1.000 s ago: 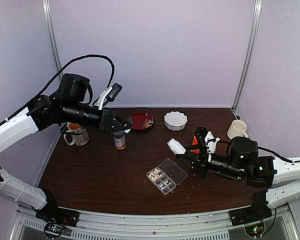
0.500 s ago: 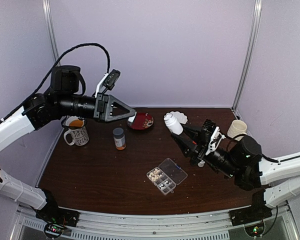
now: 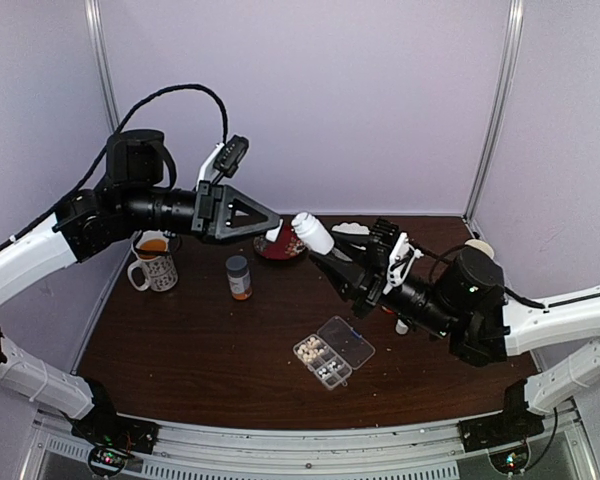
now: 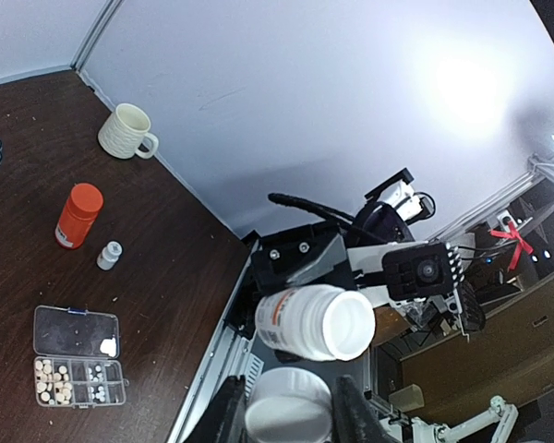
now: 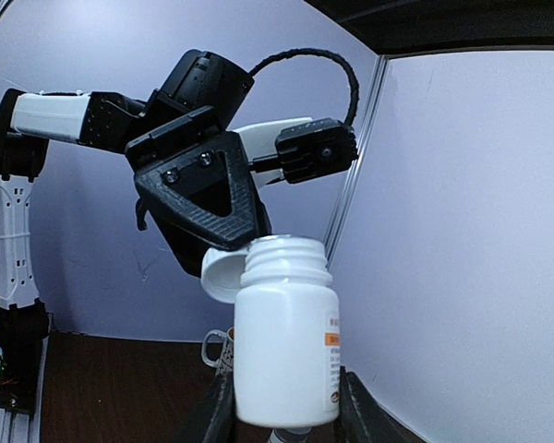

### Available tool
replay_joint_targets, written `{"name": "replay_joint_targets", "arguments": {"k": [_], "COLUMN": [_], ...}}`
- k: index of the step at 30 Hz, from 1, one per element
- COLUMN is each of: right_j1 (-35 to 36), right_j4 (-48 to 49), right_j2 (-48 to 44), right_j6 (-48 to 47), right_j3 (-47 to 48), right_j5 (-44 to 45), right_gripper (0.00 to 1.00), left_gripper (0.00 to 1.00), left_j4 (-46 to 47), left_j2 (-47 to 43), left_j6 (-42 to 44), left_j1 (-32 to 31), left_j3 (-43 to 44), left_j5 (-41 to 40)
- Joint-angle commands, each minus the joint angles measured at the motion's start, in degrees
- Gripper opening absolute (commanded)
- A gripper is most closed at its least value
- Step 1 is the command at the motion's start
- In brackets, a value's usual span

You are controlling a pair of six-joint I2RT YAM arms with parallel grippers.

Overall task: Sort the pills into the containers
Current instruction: Close the lid of the pill bottle on the pill bottle, then pass from the left arm to the right

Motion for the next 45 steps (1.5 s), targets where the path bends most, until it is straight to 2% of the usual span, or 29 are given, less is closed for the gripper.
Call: {"name": "replay_joint_targets", "arguments": {"k": [1,21,27,34,45], "right_j1": [0.6,2.2,2.7,4.0,6.6], "right_j4": [-1.4,-13.5,-20.1,-25.0,-21.6], "right_j2": [0.8,3.8,3.9,5.9,8.6], "right_j6": [-0.7,-4.4,-8.4,-16.0,-23.5], "right_j3": [2.2,7.9,10.1,12.8,14.9], "right_j5": [-2.6,2.0,5.3,11.0,19.3], "right_gripper": [0.0,0.0,0.0,0.0,0.0], "left_gripper": [0.0,0.0,0.01,0.04,0.07], "left_j4": [5.2,7.6,-1.6,-3.6,-2.7], "left_j2": [-0.7,-0.6,0.3,2.0,3.1], "left_j6": [-1.3,-2.6,0.3,-1.7,-7.1], "left_j1": [-0.3,-0.3,-0.3,-0.3,-0.2], "left_j3": [-1.1,-2.8,-0.8,-0.9,-3.0], "left_j5": [1.0,1.7,-2.5,-2.9,-3.5]}}
